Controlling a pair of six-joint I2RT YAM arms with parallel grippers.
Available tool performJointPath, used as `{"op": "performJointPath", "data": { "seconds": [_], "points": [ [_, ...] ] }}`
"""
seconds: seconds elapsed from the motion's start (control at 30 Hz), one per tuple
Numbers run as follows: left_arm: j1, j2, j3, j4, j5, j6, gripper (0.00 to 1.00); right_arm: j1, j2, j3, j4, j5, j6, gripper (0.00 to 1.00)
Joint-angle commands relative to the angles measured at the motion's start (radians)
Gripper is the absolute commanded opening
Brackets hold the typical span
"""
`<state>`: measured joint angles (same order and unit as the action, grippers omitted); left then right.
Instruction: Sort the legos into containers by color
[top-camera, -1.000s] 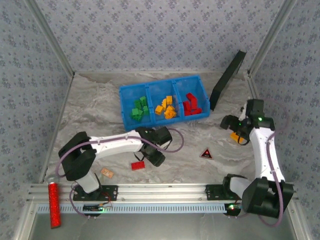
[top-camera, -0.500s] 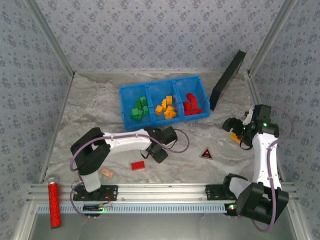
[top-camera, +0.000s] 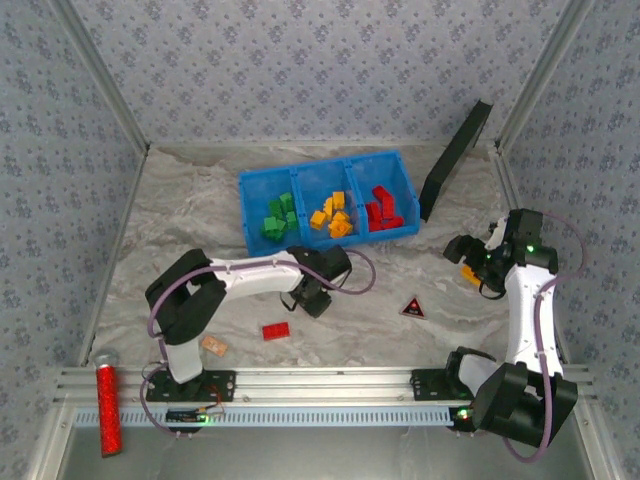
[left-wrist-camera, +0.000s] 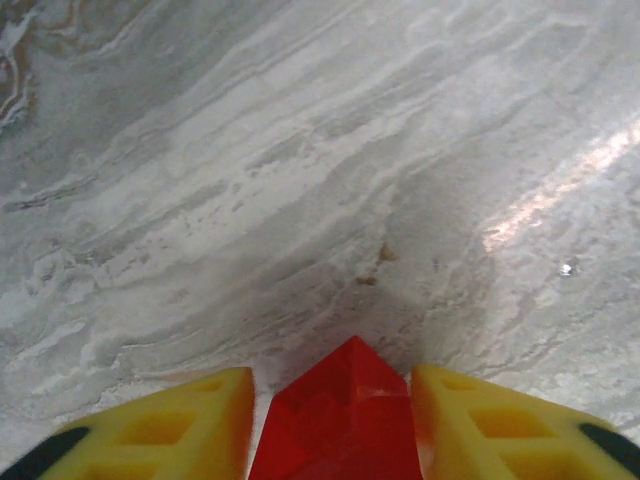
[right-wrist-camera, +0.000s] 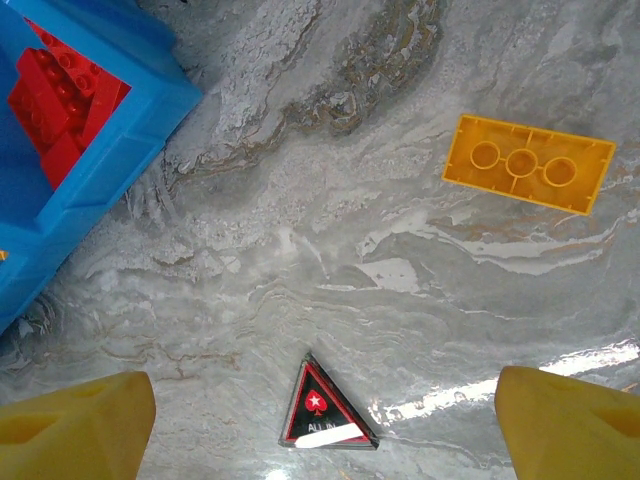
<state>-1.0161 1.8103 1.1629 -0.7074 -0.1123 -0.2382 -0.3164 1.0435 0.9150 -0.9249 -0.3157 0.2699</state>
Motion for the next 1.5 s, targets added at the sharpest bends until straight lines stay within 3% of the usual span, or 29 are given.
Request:
{"op": "performJointPath", "data": {
  "seconds": [0.0,0.13,0.33,0.53,0.73,0.8,1.07,1.17,1.37,1.47],
  "points": [
    [0.008,0.012,-0.001,-0.038,0.041,-0.022,0.37,-0.008,0.009,0.014,-0.017,-0.017,-0.001,0.90],
    [0.019,0.011,0.080,-0.078,0.045,-0.017,0.25,-0.012,0.010,0.016,-0.017,0.008,0.001,0.90],
    [0.054,0.074,0.507,-0.141,0.064,0.049,0.23,-0.043,0.034,-0.047,0.009,0.018,0.020,0.92],
    [0.093,0.314,0.995,-0.153,0.066,0.110,0.24,-0.111,0.070,-0.071,0.099,0.011,0.077,0.94],
    [0.126,0.653,1.460,-0.183,0.023,0.131,0.25,-0.151,0.248,-0.068,0.205,0.013,0.034,0.93],
    [0.130,0.736,1.547,-0.163,0.021,0.137,0.27,-0.153,0.325,-0.050,0.229,0.008,0.027,0.92],
    [0.162,0.834,1.566,-0.114,0.041,0.095,0.41,-0.133,0.509,0.011,0.276,0.080,0.014,0.89],
    [0.167,0.834,1.558,-0.101,0.062,0.097,0.53,-0.120,0.552,0.034,0.287,0.098,0.010,0.85],
    [0.171,0.795,1.560,-0.084,0.103,0.091,0.61,-0.060,0.640,0.075,0.283,0.164,-0.003,0.72],
    [0.173,0.757,1.564,-0.075,0.120,0.090,0.63,-0.037,0.667,0.082,0.277,0.189,-0.012,0.70]
  ]
}}
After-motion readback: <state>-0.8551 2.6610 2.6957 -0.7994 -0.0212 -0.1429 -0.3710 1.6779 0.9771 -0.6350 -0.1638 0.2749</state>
